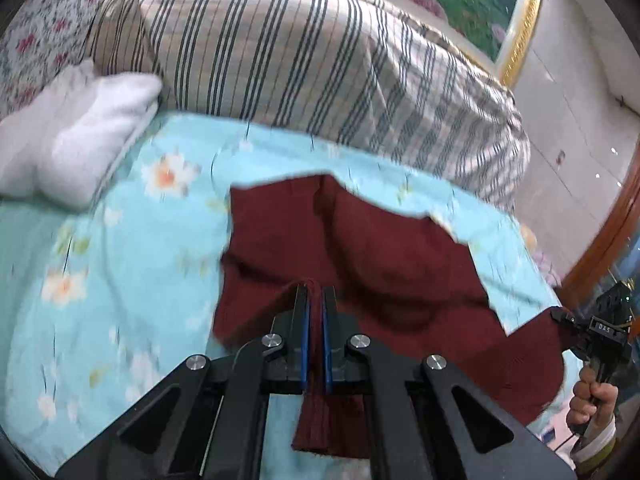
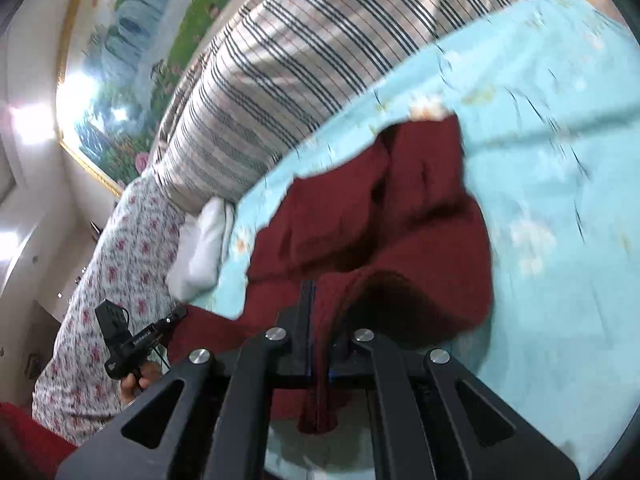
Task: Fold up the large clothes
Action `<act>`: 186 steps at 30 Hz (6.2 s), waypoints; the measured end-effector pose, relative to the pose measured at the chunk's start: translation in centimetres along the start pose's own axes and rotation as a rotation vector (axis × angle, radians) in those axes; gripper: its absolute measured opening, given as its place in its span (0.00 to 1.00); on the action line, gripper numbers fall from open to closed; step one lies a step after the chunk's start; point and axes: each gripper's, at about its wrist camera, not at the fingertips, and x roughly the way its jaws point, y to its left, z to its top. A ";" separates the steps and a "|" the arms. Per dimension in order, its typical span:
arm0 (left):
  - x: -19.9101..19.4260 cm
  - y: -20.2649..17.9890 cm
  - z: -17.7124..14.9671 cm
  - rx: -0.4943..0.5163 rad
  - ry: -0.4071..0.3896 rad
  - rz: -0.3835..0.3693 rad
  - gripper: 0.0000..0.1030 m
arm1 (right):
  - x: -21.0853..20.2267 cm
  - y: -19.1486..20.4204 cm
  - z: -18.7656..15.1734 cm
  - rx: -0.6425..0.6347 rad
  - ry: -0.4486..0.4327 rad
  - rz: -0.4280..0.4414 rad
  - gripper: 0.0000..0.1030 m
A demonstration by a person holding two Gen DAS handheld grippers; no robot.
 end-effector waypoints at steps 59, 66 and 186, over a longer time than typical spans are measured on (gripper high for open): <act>22.9 2.1 11.8 0.072 -0.040 0.292 0.03 | 17.0 -8.1 15.0 0.136 -0.014 -0.204 0.06; 28.7 4.0 9.1 0.087 0.108 0.373 0.05 | 21.0 -13.8 13.6 0.267 0.093 -0.238 0.06; 15.7 -20.4 -2.2 0.262 0.230 -0.288 0.80 | 15.8 -11.3 13.0 0.015 0.235 -0.209 0.16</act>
